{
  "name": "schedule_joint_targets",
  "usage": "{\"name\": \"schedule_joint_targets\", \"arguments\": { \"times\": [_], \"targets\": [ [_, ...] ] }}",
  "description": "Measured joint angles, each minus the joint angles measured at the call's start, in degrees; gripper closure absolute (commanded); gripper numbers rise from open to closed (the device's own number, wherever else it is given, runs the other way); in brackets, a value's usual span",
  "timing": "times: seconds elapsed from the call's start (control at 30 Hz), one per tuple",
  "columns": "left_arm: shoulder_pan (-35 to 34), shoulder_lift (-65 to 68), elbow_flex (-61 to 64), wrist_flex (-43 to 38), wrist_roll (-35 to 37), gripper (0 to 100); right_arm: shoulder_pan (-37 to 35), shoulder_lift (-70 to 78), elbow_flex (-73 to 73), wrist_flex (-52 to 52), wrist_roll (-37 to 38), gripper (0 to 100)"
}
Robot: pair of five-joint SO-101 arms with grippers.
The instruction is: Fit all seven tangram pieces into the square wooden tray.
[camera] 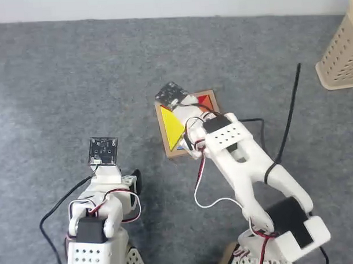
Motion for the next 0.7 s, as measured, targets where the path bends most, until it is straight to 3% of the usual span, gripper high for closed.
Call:
{"name": "schedule_joint_targets", "arguments": {
  "times": [0.5,0.7],
  "targets": [
    [0.09,0.0,0.0,0.0,0.0,85,0.0,4.66,0.0,-2.81,-0.44,99.2],
    [0.09,0.0,0.0,0.0,0.0,85,-3.25,4.66,0.0,-3.6,-0.44,99.2]
  ]
}}
